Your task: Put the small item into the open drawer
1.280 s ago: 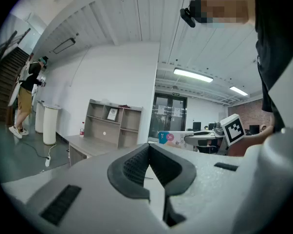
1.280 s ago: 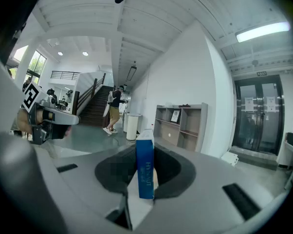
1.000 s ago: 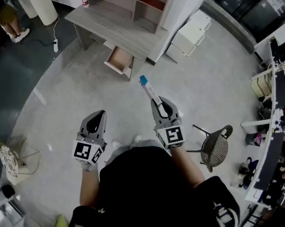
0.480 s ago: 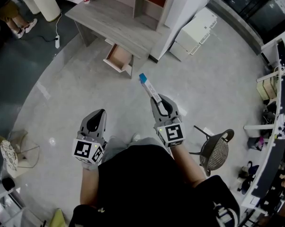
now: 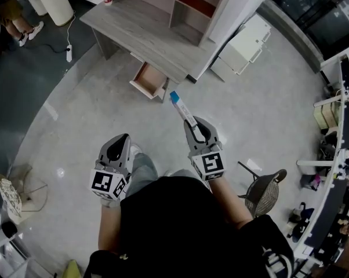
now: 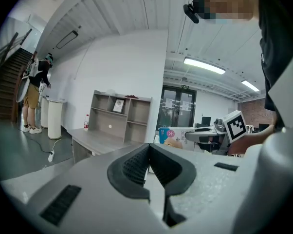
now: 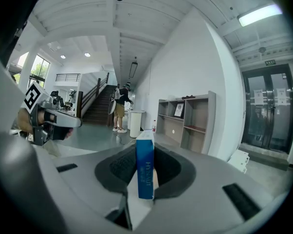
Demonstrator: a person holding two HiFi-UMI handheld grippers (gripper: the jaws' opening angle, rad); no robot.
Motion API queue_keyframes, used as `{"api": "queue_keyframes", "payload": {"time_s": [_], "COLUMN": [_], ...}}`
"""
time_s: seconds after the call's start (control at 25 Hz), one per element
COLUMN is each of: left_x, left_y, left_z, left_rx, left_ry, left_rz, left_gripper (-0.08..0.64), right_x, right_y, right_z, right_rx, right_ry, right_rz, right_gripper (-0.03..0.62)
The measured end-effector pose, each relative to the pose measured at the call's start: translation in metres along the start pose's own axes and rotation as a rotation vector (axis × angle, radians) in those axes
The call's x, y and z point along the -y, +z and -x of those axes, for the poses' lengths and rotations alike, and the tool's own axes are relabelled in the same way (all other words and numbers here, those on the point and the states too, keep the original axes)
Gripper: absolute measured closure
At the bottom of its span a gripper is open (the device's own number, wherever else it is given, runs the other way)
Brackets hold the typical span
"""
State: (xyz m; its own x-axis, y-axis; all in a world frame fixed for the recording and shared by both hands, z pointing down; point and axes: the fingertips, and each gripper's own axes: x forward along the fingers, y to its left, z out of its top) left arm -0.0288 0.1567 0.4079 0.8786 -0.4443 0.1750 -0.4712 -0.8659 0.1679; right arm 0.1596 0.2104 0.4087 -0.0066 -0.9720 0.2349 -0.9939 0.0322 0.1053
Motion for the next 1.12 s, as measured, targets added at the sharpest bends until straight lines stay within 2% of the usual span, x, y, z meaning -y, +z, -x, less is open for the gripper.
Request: {"api": "queue_keyframes", "payload": {"time_s": [0.32, 0.56, 0.8, 1.12], "left_x": [-0.109, -0.165, -0.191, -0.212], "left_y": [0.024, 0.028, 0.023, 0.013], "left_z": [-0.04, -0.046, -0.049, -0.06], "left_rx": [-0.018, -0.036, -0.055, -0.105], "left_ry": [-0.03, -0.042, -0.004, 0.088], "left_rz": [0.024, 0.05, 0.081, 0.142], "left_gripper": [0.558, 0.558, 0.558, 0.558], "right_x": [-0.01, -0.022, -0.03, -0.023], "right_y": [0.011, 0.02, 0.012, -0.018], "right_z": [-0.105, -0.163, -0.2, -0.254], "right_rx": [-0.067, -0.099, -0.158, -0.233], "right_ry": [-0.016, -0.015, 0.031, 0.127], "right_rz": [-0.004, 0.01, 0.037, 0.051], "right_gripper": [0.502, 0.502, 0.502, 0.502]}}
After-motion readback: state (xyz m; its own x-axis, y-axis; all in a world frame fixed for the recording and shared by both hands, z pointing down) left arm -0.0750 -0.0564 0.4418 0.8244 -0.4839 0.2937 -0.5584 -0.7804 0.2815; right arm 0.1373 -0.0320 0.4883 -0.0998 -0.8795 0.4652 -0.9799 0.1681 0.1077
